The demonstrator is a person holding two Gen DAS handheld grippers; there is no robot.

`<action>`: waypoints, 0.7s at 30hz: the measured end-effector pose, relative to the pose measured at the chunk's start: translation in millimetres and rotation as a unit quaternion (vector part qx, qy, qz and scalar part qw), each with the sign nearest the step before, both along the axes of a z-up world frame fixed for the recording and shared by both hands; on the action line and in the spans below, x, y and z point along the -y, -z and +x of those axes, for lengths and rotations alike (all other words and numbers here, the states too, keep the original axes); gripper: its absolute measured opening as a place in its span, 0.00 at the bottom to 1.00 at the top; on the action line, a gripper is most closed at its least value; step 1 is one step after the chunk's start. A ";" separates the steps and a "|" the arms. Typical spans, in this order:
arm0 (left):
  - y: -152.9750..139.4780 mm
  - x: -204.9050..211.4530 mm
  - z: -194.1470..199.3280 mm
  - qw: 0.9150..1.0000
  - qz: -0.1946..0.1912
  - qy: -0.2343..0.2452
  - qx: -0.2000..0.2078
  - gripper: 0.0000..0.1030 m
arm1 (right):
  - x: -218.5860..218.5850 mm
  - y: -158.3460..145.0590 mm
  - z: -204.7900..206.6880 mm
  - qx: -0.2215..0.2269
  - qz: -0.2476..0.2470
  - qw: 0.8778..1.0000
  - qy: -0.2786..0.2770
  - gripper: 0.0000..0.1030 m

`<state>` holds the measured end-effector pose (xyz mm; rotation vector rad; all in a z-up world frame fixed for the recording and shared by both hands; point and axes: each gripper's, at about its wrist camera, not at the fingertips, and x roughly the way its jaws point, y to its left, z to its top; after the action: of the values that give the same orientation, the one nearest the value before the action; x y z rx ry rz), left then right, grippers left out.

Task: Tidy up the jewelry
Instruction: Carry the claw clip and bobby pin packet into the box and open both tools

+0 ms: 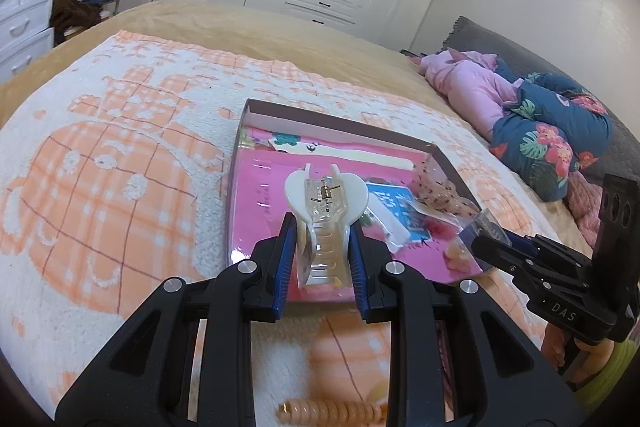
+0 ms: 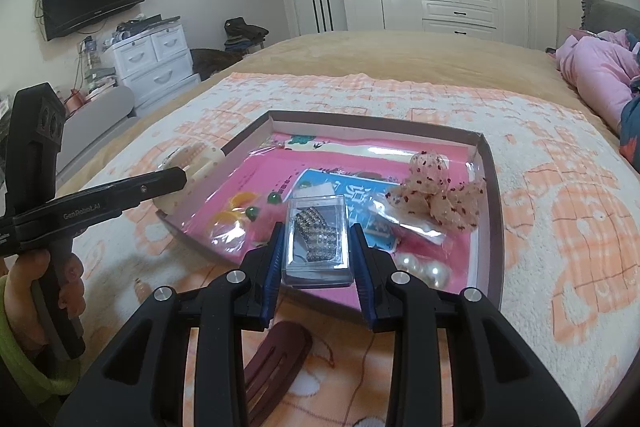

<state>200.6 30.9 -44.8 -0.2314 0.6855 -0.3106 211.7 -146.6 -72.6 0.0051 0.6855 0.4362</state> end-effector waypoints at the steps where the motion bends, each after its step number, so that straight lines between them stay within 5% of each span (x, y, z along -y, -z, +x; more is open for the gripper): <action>1: 0.7 0.0 2.6 1.000 0.000 -0.001 -0.001 0.17 | -0.7 0.2 1.3 0.000 -0.001 1.000 0.001 0.30; 21: 26.2 9.6 36.0 0.999 0.022 0.003 -0.035 0.17 | 5.0 17.7 42.5 -0.011 -0.030 0.998 0.056 0.30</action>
<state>236.5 21.3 -71.0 -0.2001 0.7616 -0.2938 254.2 -151.6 -90.3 -0.0078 0.7157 0.3086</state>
